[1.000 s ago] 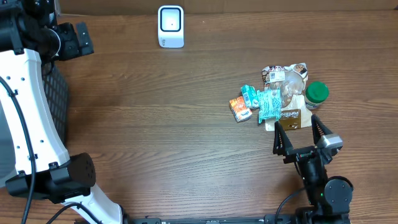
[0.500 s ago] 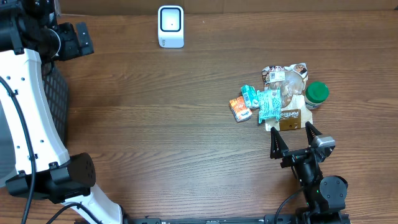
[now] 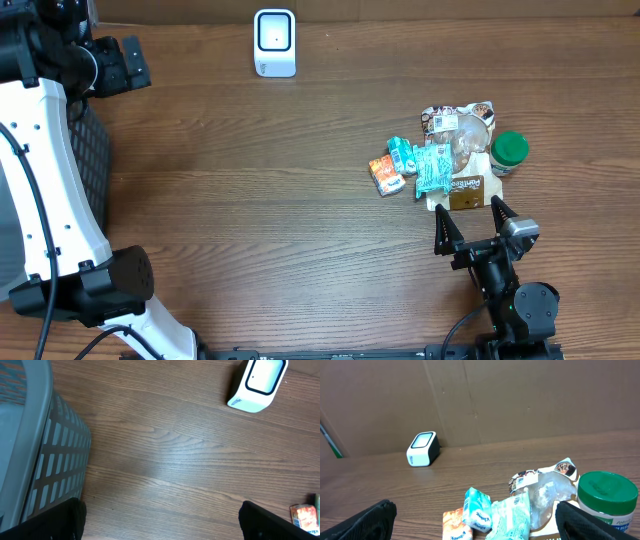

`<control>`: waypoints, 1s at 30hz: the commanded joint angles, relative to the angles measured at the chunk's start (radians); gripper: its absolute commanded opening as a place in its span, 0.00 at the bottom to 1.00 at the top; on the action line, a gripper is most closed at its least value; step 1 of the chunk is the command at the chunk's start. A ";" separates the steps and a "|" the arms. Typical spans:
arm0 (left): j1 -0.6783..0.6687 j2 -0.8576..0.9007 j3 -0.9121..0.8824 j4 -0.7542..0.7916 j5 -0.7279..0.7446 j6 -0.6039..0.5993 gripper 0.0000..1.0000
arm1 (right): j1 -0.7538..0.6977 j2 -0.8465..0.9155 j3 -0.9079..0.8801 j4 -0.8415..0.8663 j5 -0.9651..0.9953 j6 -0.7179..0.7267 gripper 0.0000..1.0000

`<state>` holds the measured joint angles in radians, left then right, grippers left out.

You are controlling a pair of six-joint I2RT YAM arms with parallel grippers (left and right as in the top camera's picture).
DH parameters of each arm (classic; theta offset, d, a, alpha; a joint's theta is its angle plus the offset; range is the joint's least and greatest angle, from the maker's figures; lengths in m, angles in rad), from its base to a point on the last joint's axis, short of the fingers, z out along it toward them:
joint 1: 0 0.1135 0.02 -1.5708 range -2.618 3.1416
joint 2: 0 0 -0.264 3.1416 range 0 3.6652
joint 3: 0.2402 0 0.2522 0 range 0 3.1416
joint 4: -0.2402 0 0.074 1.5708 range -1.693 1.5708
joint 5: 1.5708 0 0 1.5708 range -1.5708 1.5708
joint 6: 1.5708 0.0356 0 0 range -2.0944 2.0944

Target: Scan the item barcode

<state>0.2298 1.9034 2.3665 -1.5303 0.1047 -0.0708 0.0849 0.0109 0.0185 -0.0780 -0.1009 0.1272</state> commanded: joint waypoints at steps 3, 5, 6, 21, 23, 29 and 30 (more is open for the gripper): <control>-0.001 -0.013 0.008 0.001 0.011 0.015 0.99 | -0.006 -0.008 -0.011 0.004 -0.006 0.002 1.00; -0.001 -0.013 0.008 0.001 0.011 0.015 1.00 | -0.006 -0.008 -0.011 0.004 -0.006 0.002 1.00; -0.001 -0.013 0.008 0.001 0.011 0.015 0.99 | -0.006 -0.008 -0.011 0.004 -0.006 0.002 1.00; -0.090 -0.171 -0.106 0.002 0.011 0.015 1.00 | -0.006 -0.008 -0.011 0.004 -0.005 0.002 1.00; -0.128 -0.240 -0.187 0.001 0.011 0.015 0.99 | -0.006 -0.008 -0.011 0.004 -0.005 0.002 1.00; -0.253 -0.441 -0.396 0.001 0.011 0.015 1.00 | -0.006 -0.008 -0.011 0.004 -0.005 0.002 1.00; -0.269 -0.469 -0.420 0.001 0.011 0.015 1.00 | -0.006 -0.008 -0.011 0.004 -0.006 0.002 1.00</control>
<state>0.0071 1.5322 2.0251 -1.5307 0.1074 -0.0708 0.0849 0.0109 0.0185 -0.0784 -0.1009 0.1272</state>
